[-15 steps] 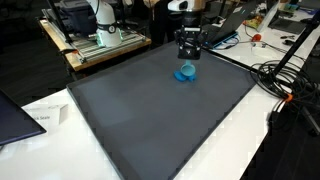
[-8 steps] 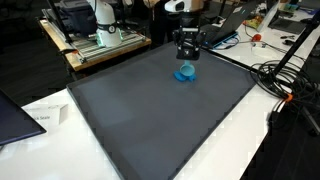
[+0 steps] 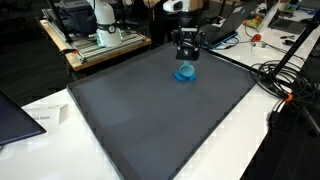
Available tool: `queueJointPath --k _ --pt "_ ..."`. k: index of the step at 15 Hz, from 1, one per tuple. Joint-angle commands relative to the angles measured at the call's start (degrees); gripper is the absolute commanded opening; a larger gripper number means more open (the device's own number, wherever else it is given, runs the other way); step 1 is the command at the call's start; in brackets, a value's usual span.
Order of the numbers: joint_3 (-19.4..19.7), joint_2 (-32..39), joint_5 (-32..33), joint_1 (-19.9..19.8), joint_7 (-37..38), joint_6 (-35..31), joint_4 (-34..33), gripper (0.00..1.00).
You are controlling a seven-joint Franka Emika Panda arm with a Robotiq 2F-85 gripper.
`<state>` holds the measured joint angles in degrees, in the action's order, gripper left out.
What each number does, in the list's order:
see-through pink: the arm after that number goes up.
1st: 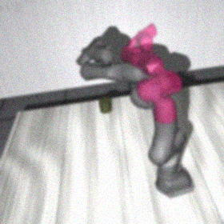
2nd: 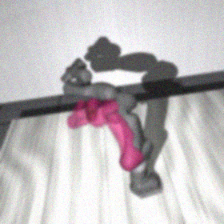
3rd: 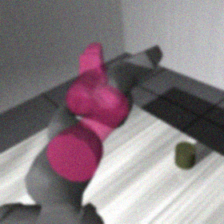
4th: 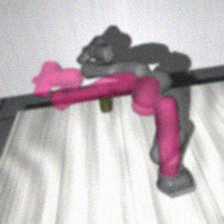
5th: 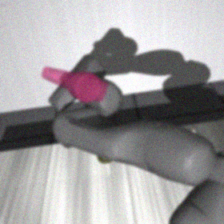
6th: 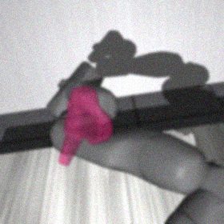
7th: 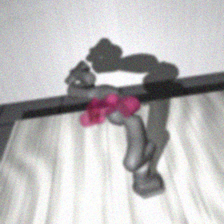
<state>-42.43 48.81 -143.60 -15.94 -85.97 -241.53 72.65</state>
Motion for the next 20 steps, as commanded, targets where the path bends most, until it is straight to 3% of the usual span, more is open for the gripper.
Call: queueJointPath --k 1,4,10,15,20 --pt "0.10 -0.24 -0.20 -0.34 -0.54 -1.03 -0.39 0.28" --pt "2.17 -0.56 -0.20 0.67 -0.91 -1.02 -0.96 0.28" --pt "2.72 -0.17 -0.21 -0.13 -1.26 -1.01 -0.78 0.28" --pt "0.68 0.34 -0.20 -2.55 -1.82 -1.07 -0.40 0.28" --pt "-4.28 1.56 -0.21 -6.87 -1.92 -1.07 0.15 0.28"
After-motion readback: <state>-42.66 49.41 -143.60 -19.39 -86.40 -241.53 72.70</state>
